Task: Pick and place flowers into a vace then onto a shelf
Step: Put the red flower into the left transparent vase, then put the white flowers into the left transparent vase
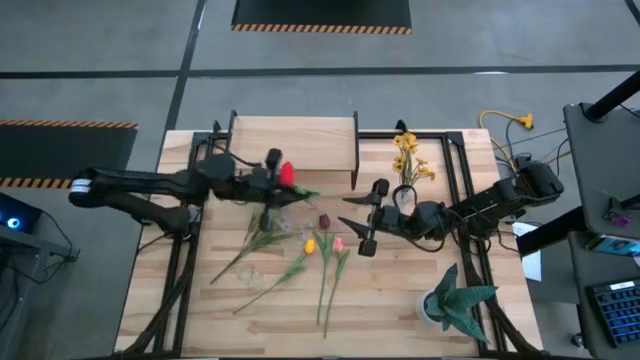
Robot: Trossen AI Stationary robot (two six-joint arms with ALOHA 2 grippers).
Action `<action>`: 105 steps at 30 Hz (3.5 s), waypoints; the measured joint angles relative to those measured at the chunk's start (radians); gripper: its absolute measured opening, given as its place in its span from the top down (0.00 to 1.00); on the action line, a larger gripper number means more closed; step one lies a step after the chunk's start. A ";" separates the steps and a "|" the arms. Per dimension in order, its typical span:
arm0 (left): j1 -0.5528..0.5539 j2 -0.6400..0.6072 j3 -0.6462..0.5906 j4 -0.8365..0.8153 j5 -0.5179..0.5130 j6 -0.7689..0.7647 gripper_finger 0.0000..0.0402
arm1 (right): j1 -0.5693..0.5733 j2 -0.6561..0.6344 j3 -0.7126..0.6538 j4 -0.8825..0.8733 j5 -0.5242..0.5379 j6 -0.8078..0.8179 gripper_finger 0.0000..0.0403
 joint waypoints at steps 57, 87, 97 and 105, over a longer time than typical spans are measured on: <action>-0.386 -0.231 0.189 -0.979 -0.130 -0.246 1.00 | 0.000 -0.231 0.000 -0.467 0.029 0.032 0.48; -0.410 -0.245 -0.009 -0.910 -0.043 -0.439 0.60 | -0.001 -0.232 0.000 -0.465 0.106 0.024 0.48; -0.410 -0.267 0.233 -1.034 -0.010 -0.639 0.50 | 0.000 -0.232 0.000 -0.465 0.107 0.024 0.48; -0.410 -0.171 0.441 -1.031 -0.221 -0.441 0.51 | 0.000 -0.232 0.000 -0.465 0.107 0.024 0.48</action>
